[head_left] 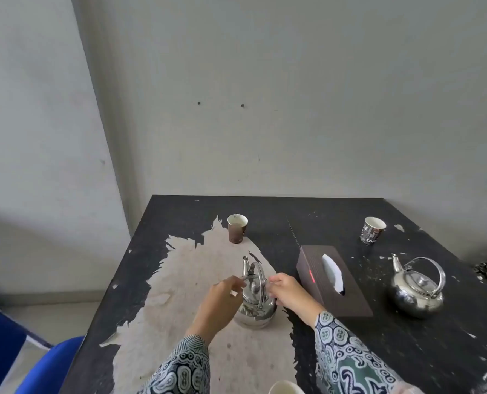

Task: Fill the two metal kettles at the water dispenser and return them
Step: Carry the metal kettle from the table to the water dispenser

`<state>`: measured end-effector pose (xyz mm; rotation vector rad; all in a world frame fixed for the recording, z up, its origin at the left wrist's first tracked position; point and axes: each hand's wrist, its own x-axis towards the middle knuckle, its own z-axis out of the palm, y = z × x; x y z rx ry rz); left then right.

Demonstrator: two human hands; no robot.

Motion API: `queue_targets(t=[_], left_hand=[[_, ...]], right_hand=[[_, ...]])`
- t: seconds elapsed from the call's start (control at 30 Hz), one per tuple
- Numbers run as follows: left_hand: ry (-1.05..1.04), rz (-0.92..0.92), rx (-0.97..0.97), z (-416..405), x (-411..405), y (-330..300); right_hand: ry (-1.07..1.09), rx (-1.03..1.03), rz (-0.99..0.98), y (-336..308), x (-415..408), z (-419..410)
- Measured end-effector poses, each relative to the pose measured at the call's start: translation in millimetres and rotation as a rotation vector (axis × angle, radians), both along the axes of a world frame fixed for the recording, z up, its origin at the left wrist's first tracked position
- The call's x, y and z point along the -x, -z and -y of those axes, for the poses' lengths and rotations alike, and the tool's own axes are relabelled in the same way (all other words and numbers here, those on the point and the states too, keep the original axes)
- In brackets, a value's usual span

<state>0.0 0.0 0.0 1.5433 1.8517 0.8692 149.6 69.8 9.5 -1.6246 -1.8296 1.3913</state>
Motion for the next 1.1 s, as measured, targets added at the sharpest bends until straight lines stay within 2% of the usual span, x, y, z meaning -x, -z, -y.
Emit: queue_targets(t=[0.23,0.47,0.67,0.8,1.1], left_hand=[[-0.006,0.085,-0.012,-15.2,24.9,22.8],[-0.010,-0.077,-0.159,10.6,48.2,-11.7],[-0.022,-0.196,-0.275,60.2,66.6,-68.9],[0.026,-0.346,-0.293,106.8,74.7,-100.3],[-0.053,-0.391,-0.176,239.0,123.0,-147.4]], right_hand=[[-0.001,-0.029,-0.067,9.9,36.1,-18.5],[-0.156,0.001,-0.190,-14.4,48.3,-0.3],[-0.384,0.056,-0.268,-79.5,48.3,49.5],[-0.603,0.010,-0.268,-121.0,56.5,92.2],[-0.970,-0.066,-0.285,-159.4,119.9,181.2]])
